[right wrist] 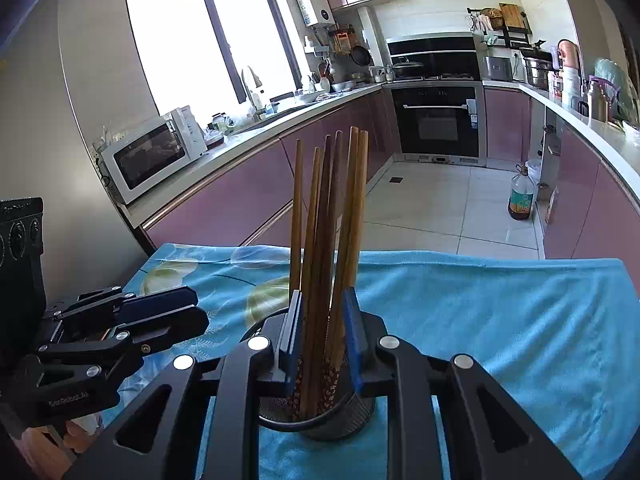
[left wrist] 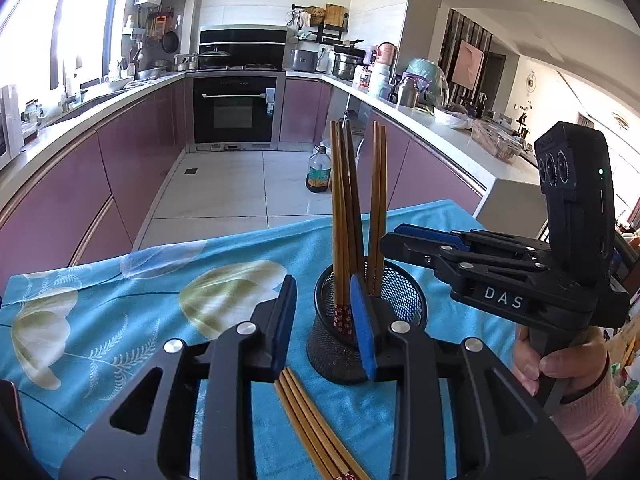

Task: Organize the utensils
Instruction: 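Lower both chopsticks tip-first into the mesh cup, then open both grippers to release the chopsticks inside the cup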

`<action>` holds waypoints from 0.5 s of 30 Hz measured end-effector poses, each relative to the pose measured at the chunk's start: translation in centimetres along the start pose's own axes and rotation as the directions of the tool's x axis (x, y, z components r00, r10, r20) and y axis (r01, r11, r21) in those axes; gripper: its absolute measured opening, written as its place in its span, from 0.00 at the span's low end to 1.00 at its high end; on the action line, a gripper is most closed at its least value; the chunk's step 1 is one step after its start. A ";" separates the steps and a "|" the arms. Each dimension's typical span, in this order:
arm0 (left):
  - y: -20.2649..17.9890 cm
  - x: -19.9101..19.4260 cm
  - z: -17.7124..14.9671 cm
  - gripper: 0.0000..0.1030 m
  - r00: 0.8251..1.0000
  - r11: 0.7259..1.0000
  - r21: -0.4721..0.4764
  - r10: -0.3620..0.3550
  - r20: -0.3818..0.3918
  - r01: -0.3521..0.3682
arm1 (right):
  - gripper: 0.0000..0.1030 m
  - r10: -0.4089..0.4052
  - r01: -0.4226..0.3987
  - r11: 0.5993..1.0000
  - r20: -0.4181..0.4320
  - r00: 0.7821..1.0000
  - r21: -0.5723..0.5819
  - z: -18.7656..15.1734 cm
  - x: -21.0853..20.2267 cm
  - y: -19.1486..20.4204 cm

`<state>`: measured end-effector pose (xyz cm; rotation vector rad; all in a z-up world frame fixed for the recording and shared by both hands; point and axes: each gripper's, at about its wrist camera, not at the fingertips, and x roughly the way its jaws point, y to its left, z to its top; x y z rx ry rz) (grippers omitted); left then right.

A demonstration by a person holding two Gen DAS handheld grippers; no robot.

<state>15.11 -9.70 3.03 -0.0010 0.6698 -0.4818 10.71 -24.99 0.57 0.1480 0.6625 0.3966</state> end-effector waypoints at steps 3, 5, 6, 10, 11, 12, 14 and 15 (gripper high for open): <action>0.0 -0.7 -0.6 0.35 1.000 1.000 -0.004 0.012 0.015 -0.012 | 0.20 0.007 -0.007 1.000 0.012 1.000 -0.005 -0.2 -0.8 0.1; 0.2 -1.1 -0.8 0.37 0.999 1.000 -0.008 0.024 0.022 -0.024 | 0.25 0.009 -0.009 1.000 0.024 1.000 -0.011 -0.3 -1.3 0.3; 0.1 -1.3 -1.0 0.39 0.999 1.000 -0.008 0.029 0.025 -0.029 | 0.26 0.009 -0.009 1.000 0.030 1.000 -0.014 -0.4 -1.6 0.5; 0.0 -2.2 -1.3 0.44 0.998 0.999 -0.006 0.053 0.038 -0.053 | 0.30 0.022 -0.021 0.999 0.047 0.999 -0.027 -0.8 -2.7 1.2; 0.0 -2.4 -1.5 0.45 0.997 0.998 -0.008 0.059 0.042 -0.058 | 0.33 0.025 -0.024 0.999 0.051 0.998 -0.033 -0.9 -2.9 1.5; 0.0 -2.7 -1.7 0.49 0.997 0.998 -0.009 0.061 0.045 -0.061 | 0.34 0.029 -0.027 0.999 0.054 0.998 -0.039 -1.1 -3.2 1.7; 0.2 -3.3 -2.1 0.58 0.995 0.997 -0.011 0.080 0.056 -0.080 | 0.38 0.040 -0.037 0.998 0.059 0.997 -0.056 -1.5 -3.7 2.4; 0.2 -3.7 -2.4 0.63 0.994 0.996 -0.011 0.091 0.064 -0.091 | 0.39 0.048 -0.044 0.997 0.060 0.997 -0.065 -1.8 -4.0 2.7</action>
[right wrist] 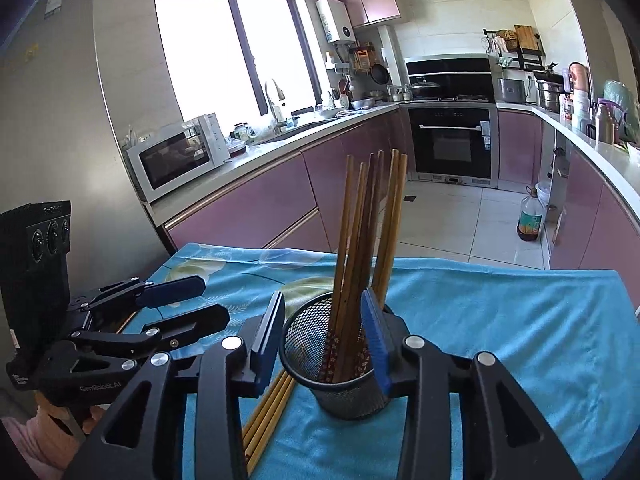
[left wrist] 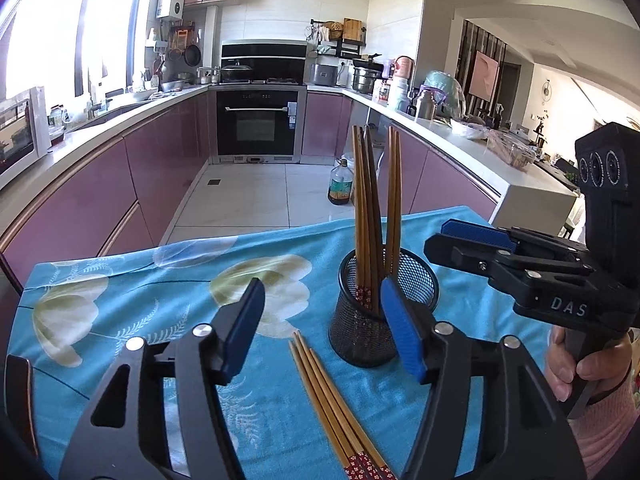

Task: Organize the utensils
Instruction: 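Open both grippers to release the chopsticks inside the cup, then move both grippers back over the remaining chopsticks on the cloth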

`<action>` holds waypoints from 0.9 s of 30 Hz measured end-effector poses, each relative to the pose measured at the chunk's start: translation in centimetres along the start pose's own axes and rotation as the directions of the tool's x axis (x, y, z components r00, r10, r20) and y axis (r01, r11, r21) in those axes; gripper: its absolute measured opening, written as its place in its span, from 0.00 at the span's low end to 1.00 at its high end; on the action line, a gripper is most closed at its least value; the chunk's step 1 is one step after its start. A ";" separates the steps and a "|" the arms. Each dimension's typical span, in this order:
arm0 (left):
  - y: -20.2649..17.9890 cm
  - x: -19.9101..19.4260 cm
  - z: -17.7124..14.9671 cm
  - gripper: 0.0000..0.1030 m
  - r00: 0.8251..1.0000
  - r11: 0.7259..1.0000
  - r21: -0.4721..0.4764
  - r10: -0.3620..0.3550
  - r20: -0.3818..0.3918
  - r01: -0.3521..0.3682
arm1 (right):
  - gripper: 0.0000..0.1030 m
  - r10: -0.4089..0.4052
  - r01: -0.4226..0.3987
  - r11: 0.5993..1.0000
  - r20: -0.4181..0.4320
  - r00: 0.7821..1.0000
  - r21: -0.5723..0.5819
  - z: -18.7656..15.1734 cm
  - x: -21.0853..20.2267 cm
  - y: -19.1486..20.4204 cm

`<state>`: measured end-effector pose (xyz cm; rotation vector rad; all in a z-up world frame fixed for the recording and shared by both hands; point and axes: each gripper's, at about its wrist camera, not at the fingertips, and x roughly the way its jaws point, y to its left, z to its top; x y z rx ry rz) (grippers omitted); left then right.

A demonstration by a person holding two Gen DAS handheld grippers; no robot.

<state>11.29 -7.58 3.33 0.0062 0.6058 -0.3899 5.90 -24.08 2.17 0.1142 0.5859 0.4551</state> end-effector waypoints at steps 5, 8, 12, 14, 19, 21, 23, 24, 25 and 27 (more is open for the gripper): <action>1.1 -1.4 -1.4 0.68 1.000 1.000 -0.008 0.029 0.005 -0.029 | 0.47 0.039 -0.040 0.998 -0.009 0.999 -0.052 -1.3 -1.0 1.9; 2.1 -1.4 -2.6 0.69 0.999 0.999 -0.032 0.031 -0.026 -0.031 | 0.47 0.055 -0.058 0.995 -0.040 0.998 -0.077 -2.3 -0.9 2.8; 2.6 0.2 -5.4 0.69 0.992 0.998 -0.061 0.015 -0.123 -0.022 | 0.47 0.072 -0.079 0.995 -0.101 0.992 -0.068 -3.9 0.0 2.9; 2.7 1.2 -7.0 0.69 0.985 0.998 -0.061 0.018 -0.173 -0.029 | 0.47 0.074 -0.083 0.995 -0.133 0.988 -0.057 -4.7 0.6 2.9; 2.5 2.8 -9.9 0.68 0.966 0.997 -0.076 -0.014 -0.257 -0.006 | 0.48 0.058 -0.066 0.997 -0.189 0.980 -0.039 -6.6 1.7 2.8; 2.2 3.1 -10.6 0.68 0.962 0.998 -0.065 -0.010 -0.272 -0.009 | 0.49 0.063 -0.068 0.997 -0.205 0.977 -0.019 -7.3 2.1 2.6; 2.0 3.4 -11.1 0.68 0.959 0.998 -0.056 0.001 -0.282 -0.017 | 0.49 0.068 -0.070 0.998 -0.216 0.974 -0.004 -7.9 2.3 2.5; 1.9 3.5 -11.3 0.67 0.958 0.998 -0.053 0.005 -0.288 -0.021 | 0.49 0.070 -0.071 0.997 -0.220 0.973 0.003 -8.1 2.3 2.5; 1.9 3.6 -11.5 0.67 0.956 0.998 -0.050 0.009 -0.293 -0.025 | 0.49 0.073 -0.072 0.997 -0.224 0.972 0.009 -8.3 2.4 2.5; 1.8 3.8 -11.7 0.67 0.953 0.998 -0.040 0.023 -0.303 -0.037 | 0.50 0.074 -0.073 0.997 -0.229 0.971 0.015 -8.6 2.5 2.5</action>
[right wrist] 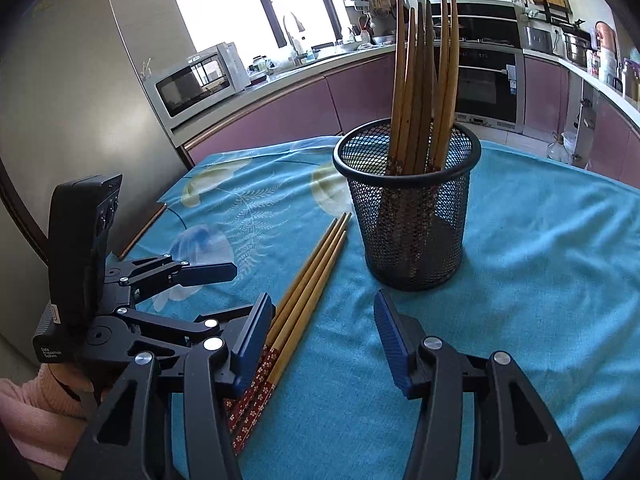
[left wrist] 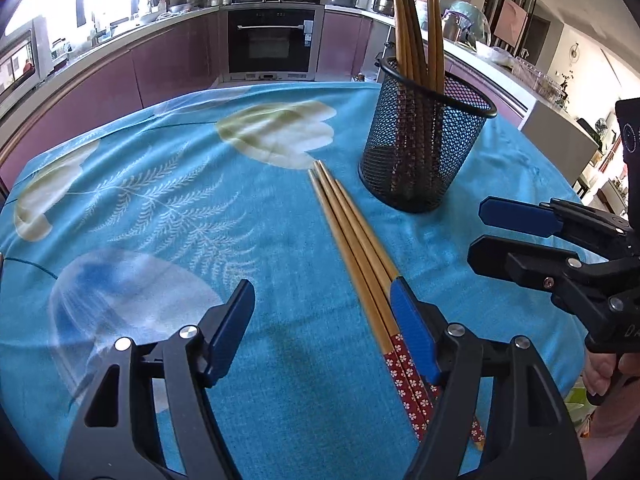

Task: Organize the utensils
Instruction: 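Move both grippers back over the remaining chopsticks on the cloth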

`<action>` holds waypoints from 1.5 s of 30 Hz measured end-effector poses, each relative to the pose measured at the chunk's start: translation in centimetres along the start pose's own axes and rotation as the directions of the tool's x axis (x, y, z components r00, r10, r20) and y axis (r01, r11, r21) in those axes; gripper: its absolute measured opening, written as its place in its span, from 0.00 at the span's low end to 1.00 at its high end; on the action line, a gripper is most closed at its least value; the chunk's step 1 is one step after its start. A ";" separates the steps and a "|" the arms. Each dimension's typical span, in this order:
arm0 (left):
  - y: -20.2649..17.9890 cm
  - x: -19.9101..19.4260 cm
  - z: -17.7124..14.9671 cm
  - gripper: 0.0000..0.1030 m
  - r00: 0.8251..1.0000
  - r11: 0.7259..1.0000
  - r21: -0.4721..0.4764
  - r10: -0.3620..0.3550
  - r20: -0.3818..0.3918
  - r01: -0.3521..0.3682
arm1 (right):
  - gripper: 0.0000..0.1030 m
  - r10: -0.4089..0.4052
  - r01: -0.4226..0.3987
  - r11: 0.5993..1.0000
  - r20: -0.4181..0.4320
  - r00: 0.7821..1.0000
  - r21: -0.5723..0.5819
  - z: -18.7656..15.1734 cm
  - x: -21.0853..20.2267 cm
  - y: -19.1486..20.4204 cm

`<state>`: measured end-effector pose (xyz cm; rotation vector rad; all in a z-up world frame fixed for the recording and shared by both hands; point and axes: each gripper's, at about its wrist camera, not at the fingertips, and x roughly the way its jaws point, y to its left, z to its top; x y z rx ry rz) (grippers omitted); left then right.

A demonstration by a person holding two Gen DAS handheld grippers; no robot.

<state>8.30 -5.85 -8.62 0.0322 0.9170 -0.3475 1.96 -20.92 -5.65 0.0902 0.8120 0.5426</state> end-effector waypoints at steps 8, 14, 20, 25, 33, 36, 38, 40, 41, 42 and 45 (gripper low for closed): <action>-0.3 0.6 -0.2 0.66 0.999 0.999 0.018 0.033 -0.021 -0.032 | 0.51 0.012 -0.011 1.000 -0.021 1.000 0.005 -0.6 0.6 0.0; -0.1 0.7 -0.2 0.64 0.998 0.998 0.026 0.057 -0.022 -0.056 | 0.51 0.014 -0.013 1.000 -0.040 0.999 0.002 -0.7 1.1 0.2; -0.1 0.7 -0.5 0.58 0.996 0.996 0.038 0.082 -0.026 -0.081 | 0.51 0.007 -0.007 1.000 -0.057 0.998 -0.001 -0.9 1.6 0.3; 0.4 0.6 -0.5 0.53 0.997 0.998 0.010 0.069 -0.024 -0.069 | 0.51 -0.025 0.023 0.999 -0.070 0.997 -0.029 -1.0 2.2 0.9; 0.6 0.4 -0.7 0.51 0.998 0.998 -0.007 0.059 -0.020 -0.059 | 0.43 -0.080 0.075 0.995 -0.095 0.992 -0.064 -1.2 3.5 1.4; 0.7 0.4 -0.8 0.50 0.998 0.998 -0.009 0.054 -0.019 -0.055 | 0.42 -0.086 0.079 0.994 -0.102 0.991 -0.076 -1.2 3.8 1.7; 0.7 0.3 -0.8 0.49 0.998 0.999 -0.010 0.053 -0.018 -0.053 | 0.39 -0.106 0.097 0.992 -0.112 0.988 -0.087 -1.3 4.1 1.9; 0.7 0.3 -0.8 0.49 0.999 0.999 -0.010 0.051 -0.018 -0.051 | 0.38 -0.109 0.099 0.991 -0.114 0.987 -0.093 -1.4 4.1 1.9; 0.7 0.3 -0.9 0.49 0.999 0.999 -0.012 0.050 -0.017 -0.050 | 0.38 -0.116 0.105 0.990 -0.114 0.987 -0.098 -1.4 4.1 2.0; 0.7 0.2 -0.9 0.48 0.999 0.999 -0.013 0.048 -0.017 -0.048 | 0.37 -0.121 0.110 0.989 -0.116 0.986 -0.103 -1.4 4.1 2.1; 0.8 0.2 -0.9 0.47 0.999 0.999 -0.016 0.040 -0.016 -0.041 | 0.34 -0.130 0.117 0.987 -0.123 0.984 -0.112 -1.3 4.0 2.1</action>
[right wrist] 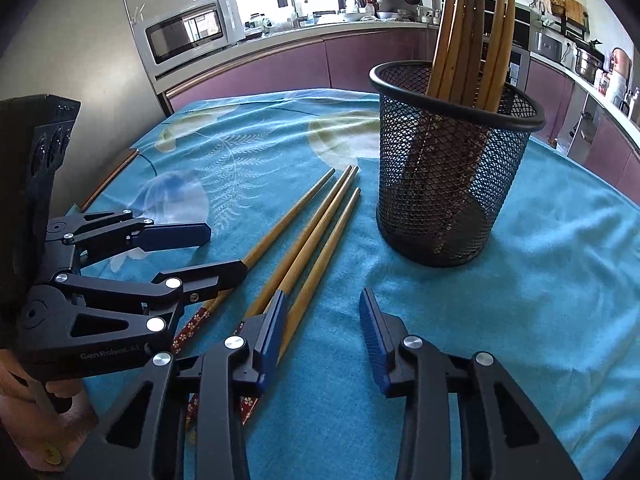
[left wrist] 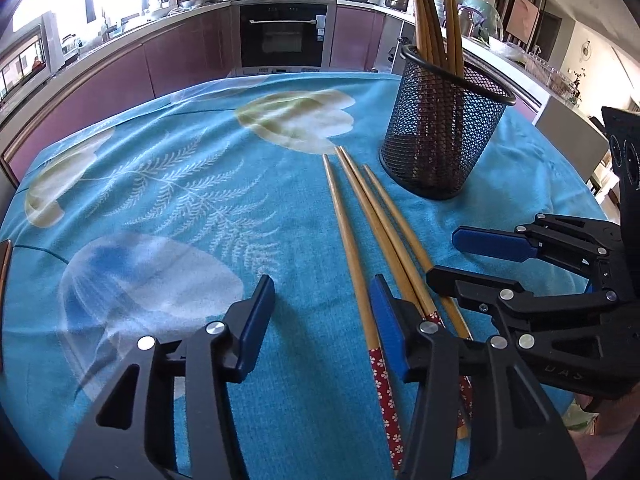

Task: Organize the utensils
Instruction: 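Move both grippers back over the remaining chopsticks on the cloth, then close the right gripper on a chopstick while the left gripper grasps another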

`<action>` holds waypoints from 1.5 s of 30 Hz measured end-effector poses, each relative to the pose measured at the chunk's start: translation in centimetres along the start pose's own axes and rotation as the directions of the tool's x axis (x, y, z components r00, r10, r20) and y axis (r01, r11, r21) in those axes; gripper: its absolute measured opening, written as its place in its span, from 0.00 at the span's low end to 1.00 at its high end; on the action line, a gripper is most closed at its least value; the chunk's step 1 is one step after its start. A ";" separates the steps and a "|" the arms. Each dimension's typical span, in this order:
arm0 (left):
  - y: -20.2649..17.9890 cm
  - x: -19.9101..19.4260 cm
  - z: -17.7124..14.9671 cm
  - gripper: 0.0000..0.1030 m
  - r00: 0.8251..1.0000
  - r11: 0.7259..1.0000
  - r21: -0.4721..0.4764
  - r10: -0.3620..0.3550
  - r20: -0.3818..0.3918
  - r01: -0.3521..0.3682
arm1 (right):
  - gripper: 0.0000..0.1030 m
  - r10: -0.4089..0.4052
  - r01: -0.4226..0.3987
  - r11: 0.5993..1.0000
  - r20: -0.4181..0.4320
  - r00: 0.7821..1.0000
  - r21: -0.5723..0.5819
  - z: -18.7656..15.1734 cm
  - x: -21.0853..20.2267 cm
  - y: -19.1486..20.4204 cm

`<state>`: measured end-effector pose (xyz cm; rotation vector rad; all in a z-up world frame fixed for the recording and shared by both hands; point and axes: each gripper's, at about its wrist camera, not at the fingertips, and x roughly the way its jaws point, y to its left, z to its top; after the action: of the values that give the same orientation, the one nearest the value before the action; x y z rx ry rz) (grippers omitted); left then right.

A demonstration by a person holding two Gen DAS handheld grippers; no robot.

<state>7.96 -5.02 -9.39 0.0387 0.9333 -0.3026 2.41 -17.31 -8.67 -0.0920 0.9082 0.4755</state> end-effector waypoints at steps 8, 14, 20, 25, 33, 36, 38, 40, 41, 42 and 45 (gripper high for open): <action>-0.2 0.3 0.3 0.43 1.000 1.000 0.012 -0.020 -0.004 0.020 | 0.21 -0.048 0.048 0.999 -0.028 0.998 -0.019 0.1 0.2 -0.3; -0.6 1.0 1.1 0.40 1.000 0.999 0.026 -0.027 -0.009 0.027 | 0.21 -0.061 0.060 0.998 -0.031 0.998 -0.028 0.4 0.4 -0.3; -1.1 1.8 1.9 0.37 1.000 0.999 0.037 -0.028 -0.013 0.028 | 0.20 -0.057 0.056 0.998 -0.027 0.998 -0.020 0.8 0.7 -0.6; -1.1 2.2 2.3 0.29 0.999 0.999 0.032 -0.028 -0.016 0.029 | 0.13 -0.039 0.039 0.999 -0.021 0.999 0.011 1.1 0.9 -1.1; -1.0 2.6 2.5 0.10 0.999 0.999 0.004 -0.043 -0.020 0.043 | 0.06 0.004 -0.003 0.998 -0.018 1.000 0.066 1.1 0.6 -2.1; -1.1 2.6 2.4 0.09 0.999 0.999 -0.005 -0.045 -0.020 0.045 | 0.06 0.010 -0.009 0.998 -0.017 1.000 0.070 1.0 0.5 -2.1; -1.1 2.6 2.4 0.08 0.999 0.999 -0.012 -0.048 -0.020 0.048 | 0.06 0.017 -0.015 0.997 -0.015 1.000 0.071 1.0 0.5 -2.1; -1.0 2.4 2.4 0.08 0.998 0.998 -0.019 -0.052 -0.018 0.052 | 0.06 0.021 -0.020 0.997 -0.011 1.000 0.072 0.9 0.3 -2.1; -1.0 2.4 2.4 0.08 0.998 0.998 -0.023 -0.054 -0.018 0.053 | 0.06 0.023 -0.023 0.997 -0.009 1.000 0.071 0.9 0.2 -2.1; -1.0 2.3 2.3 0.08 0.998 0.998 -0.025 -0.055 -0.017 0.055 | 0.06 0.025 -0.024 0.997 -0.006 1.000 0.070 0.9 0.0 -2.0; -0.8 2.0 2.3 0.08 0.998 0.998 -0.032 -0.061 -0.014 0.060 | 0.06 0.034 -0.034 0.997 0.004 0.999 0.071 0.9 -0.4 -2.1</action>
<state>10.65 -6.68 -9.58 -0.0166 0.9550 -0.3439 3.74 -19.14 -8.05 -0.0113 0.9238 0.4743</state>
